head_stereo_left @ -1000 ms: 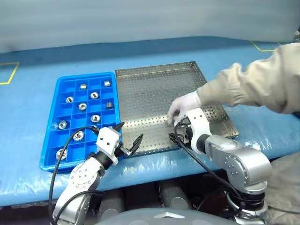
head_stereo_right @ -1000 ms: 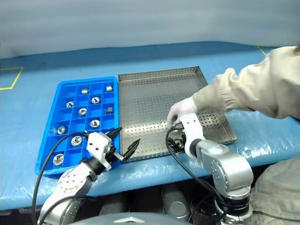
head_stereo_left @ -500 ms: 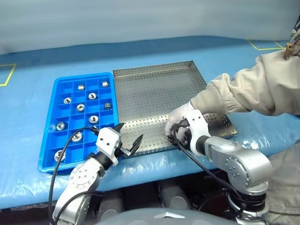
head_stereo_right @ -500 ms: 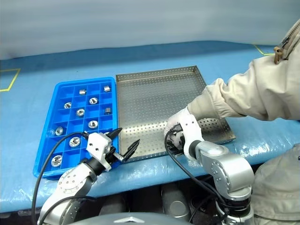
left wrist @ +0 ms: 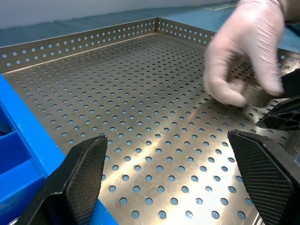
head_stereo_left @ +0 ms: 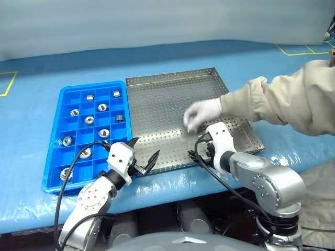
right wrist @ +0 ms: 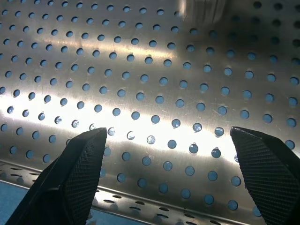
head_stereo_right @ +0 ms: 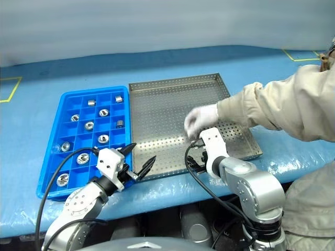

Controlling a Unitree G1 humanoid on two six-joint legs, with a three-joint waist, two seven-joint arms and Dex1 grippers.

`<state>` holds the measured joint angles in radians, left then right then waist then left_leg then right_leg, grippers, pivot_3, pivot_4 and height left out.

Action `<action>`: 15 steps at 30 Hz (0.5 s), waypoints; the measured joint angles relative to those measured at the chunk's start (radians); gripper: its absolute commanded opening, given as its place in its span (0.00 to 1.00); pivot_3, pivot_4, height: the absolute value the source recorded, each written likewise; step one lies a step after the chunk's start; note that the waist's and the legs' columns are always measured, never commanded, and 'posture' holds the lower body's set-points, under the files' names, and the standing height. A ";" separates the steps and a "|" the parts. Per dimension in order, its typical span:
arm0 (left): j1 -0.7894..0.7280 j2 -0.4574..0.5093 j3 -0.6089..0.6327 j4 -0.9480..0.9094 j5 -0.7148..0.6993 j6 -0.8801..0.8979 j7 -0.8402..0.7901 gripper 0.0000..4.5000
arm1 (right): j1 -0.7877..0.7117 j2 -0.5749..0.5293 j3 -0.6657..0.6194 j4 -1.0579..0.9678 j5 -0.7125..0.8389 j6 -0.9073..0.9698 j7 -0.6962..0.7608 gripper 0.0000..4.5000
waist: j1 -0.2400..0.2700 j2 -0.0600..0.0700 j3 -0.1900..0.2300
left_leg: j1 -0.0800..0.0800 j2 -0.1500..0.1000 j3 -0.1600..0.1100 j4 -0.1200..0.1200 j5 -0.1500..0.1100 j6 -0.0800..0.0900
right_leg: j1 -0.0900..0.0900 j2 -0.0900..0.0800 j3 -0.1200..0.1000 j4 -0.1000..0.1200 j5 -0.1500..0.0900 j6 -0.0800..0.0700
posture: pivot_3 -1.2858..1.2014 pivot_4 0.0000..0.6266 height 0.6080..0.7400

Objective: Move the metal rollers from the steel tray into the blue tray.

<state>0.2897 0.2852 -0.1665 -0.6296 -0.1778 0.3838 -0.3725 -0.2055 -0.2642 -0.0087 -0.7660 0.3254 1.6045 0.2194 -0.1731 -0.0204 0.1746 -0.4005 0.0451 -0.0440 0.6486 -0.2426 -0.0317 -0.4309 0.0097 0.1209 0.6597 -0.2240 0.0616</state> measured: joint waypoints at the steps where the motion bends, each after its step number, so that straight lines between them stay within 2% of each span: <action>1: 0.000 0.000 0.000 0.000 0.000 0.000 0.000 1.00 | 0.000 0.001 0.001 0.000 0.000 0.000 0.000 0.99 | 0.000 0.000 0.000 | 0.000 0.000 0.000 0.000 0.000 0.000 | 0.000 0.000 0.000 0.000 0.000 0.000 | 0.48 0.24 1.00; 15: 0.002 0.000 0.000 0.000 0.000 0.000 0.001 1.00 | -0.008 0.010 0.005 0.007 -0.002 0.000 -0.004 0.99 | 0.001 0.000 0.000 | 0.000 0.000 0.000 0.000 0.000 0.000 | 0.000 0.000 0.000 0.000 0.000 0.000 | 0.48 0.24 1.00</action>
<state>0.2918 0.2851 -0.1665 -0.6297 -0.1775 0.3838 -0.3714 -0.2136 -0.2545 -0.0032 -0.7586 0.3239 1.6040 0.2157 -0.1725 -0.0204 0.1746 -0.4005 0.0450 -0.0440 0.6486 -0.2426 -0.0316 -0.4309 0.0096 0.1209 0.6597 -0.2240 0.0616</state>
